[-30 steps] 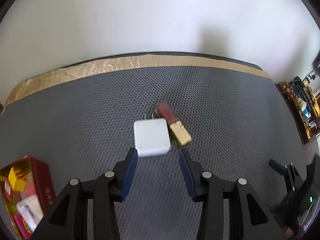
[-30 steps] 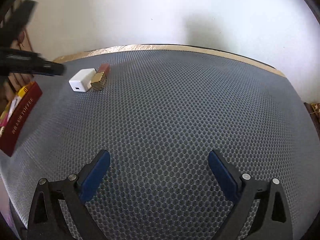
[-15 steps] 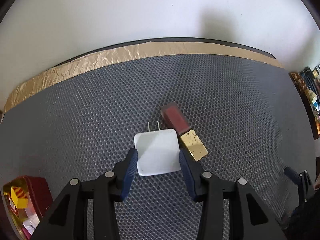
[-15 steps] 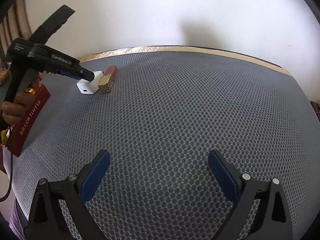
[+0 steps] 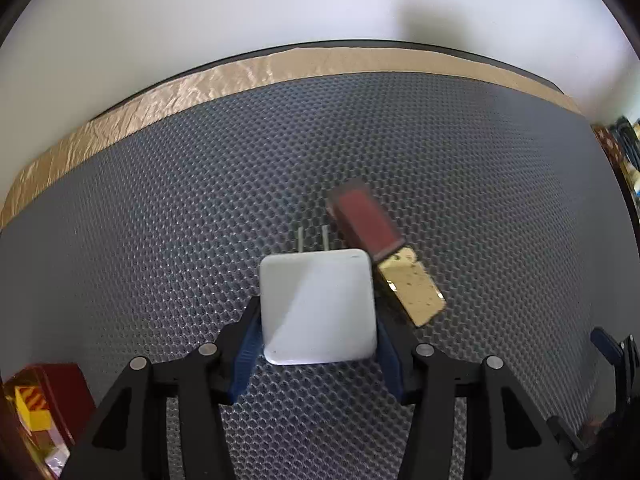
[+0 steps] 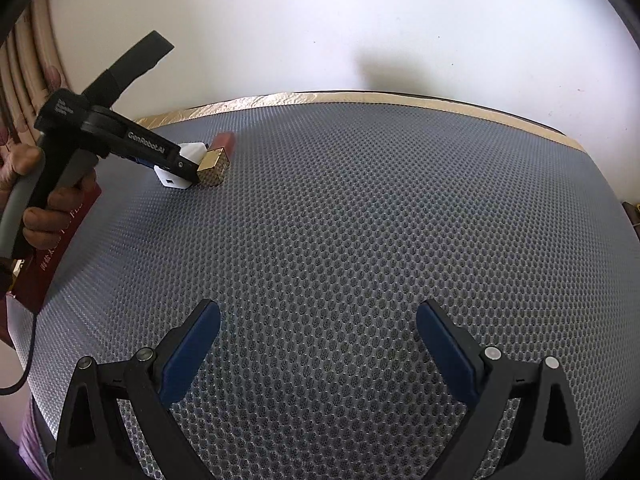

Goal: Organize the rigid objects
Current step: 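Move the left tool to the white charger plug and grasp it, then carry the white plug toward the tin with the left tool while the right tool grasps the lipstick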

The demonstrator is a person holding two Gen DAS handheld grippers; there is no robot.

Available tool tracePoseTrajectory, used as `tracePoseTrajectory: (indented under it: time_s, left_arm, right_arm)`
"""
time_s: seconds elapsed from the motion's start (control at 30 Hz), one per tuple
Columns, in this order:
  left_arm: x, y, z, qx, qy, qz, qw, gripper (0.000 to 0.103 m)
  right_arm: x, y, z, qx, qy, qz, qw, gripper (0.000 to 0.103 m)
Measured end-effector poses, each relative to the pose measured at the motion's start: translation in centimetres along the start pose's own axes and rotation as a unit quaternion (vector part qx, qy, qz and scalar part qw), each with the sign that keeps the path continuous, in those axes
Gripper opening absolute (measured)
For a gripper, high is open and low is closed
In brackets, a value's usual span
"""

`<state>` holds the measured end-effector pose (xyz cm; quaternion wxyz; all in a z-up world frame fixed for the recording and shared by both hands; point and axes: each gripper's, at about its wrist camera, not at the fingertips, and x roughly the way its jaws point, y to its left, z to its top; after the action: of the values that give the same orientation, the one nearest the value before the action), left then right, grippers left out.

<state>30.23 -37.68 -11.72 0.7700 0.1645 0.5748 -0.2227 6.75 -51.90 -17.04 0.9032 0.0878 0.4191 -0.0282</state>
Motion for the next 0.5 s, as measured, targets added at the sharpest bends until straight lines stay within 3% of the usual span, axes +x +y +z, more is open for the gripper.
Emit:
tracePoseTrajectory:
  time_s: [0.23, 0.43, 0.5]
  left_arm:
    - [-1.1, 1.0, -3.2, -0.043, -0.037, -0.005, 0.9984, 0.050]
    - [-3.5, 1.9, -9.5, -0.079, -0.055, -0.026, 0.9950, 0.050]
    - [-4.4, 2.1, -11.2, -0.087, -0.058, -0.032, 0.9940, 0.050]
  right_arm:
    - [0.2, -0.1, 0.0, 0.000, 0.007, -0.003, 1.000, 0.098]
    - [0.6, 0.0, 0.2, -0.002, 0.015, -0.012, 1.000, 0.098]
    - [0.4, 0.2, 0.7, -0.003, 0.007, 0.002, 1.000, 0.098]
